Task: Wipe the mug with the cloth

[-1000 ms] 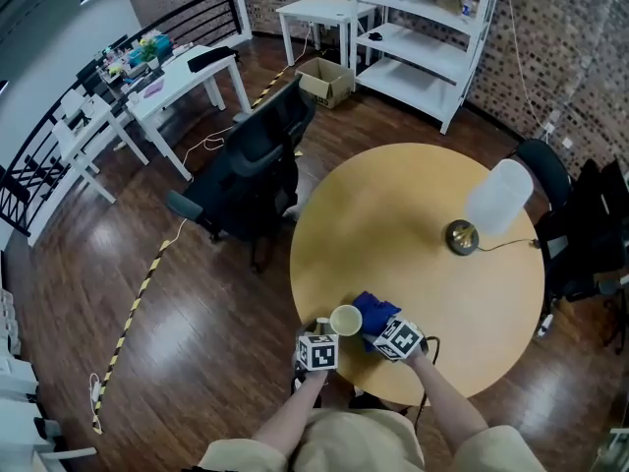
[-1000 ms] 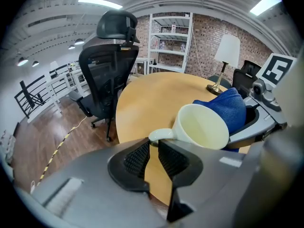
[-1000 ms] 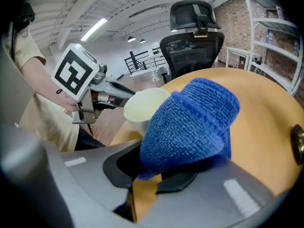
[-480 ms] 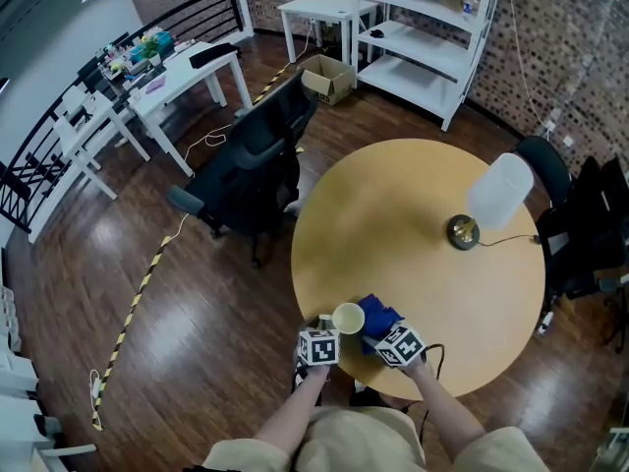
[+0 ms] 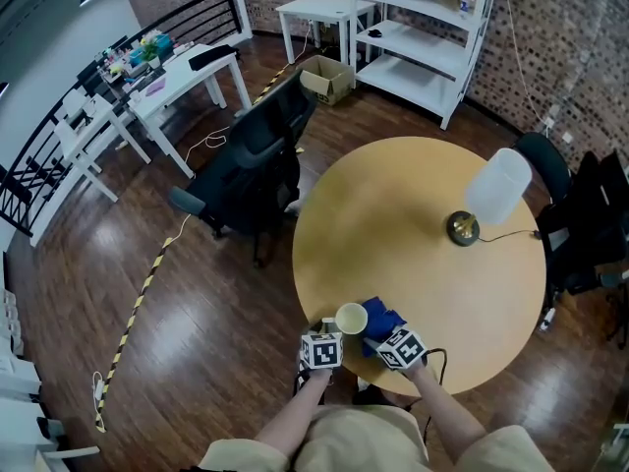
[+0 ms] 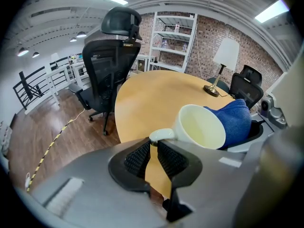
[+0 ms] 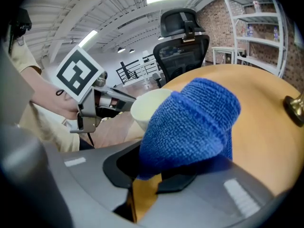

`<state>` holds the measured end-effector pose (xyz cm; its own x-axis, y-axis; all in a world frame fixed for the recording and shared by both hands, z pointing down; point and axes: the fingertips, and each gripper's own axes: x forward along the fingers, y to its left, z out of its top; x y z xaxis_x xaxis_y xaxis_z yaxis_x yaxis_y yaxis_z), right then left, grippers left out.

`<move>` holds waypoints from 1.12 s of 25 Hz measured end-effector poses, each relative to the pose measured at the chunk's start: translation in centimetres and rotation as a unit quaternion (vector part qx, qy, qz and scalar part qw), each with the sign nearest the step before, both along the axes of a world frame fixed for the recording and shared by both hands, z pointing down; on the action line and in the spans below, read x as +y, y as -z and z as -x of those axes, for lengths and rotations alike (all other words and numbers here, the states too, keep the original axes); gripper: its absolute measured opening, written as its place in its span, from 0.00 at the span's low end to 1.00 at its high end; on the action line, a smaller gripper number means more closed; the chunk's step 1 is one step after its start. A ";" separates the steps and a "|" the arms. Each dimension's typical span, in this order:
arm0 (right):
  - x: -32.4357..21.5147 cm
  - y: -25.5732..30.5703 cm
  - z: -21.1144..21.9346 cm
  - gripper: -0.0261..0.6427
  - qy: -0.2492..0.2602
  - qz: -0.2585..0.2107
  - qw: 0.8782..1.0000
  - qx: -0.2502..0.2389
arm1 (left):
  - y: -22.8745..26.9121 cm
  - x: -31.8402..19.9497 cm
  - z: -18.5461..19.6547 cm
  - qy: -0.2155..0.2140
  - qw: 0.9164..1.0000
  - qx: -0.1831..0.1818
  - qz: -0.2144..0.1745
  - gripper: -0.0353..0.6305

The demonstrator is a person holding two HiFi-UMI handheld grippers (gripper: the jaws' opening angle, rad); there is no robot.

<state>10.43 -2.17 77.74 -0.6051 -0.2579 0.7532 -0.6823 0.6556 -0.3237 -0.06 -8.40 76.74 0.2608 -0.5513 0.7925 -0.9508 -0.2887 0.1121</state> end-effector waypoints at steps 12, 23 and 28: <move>-2.4 0.4 -0.9 0.13 -0.109 0.003 0.994 -0.031 | 0.0 2.0 -0.6 -0.005 1.000 0.004 0.014 0.11; 0.2 0.5 1.7 0.13 -0.015 -0.018 1.000 -0.002 | 0.2 3.9 -3.5 -0.072 0.997 0.003 0.012 0.11; 0.9 0.1 3.5 0.12 0.032 -0.022 0.999 -0.008 | 0.0 4.7 -5.9 -0.132 0.991 0.009 0.008 0.11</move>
<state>6.98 -1.28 77.62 -0.6332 -0.2522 0.7317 -0.6340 0.7113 -0.3035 5.80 -3.66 76.71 0.4094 -0.4494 0.7940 -0.8397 -0.5260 0.1352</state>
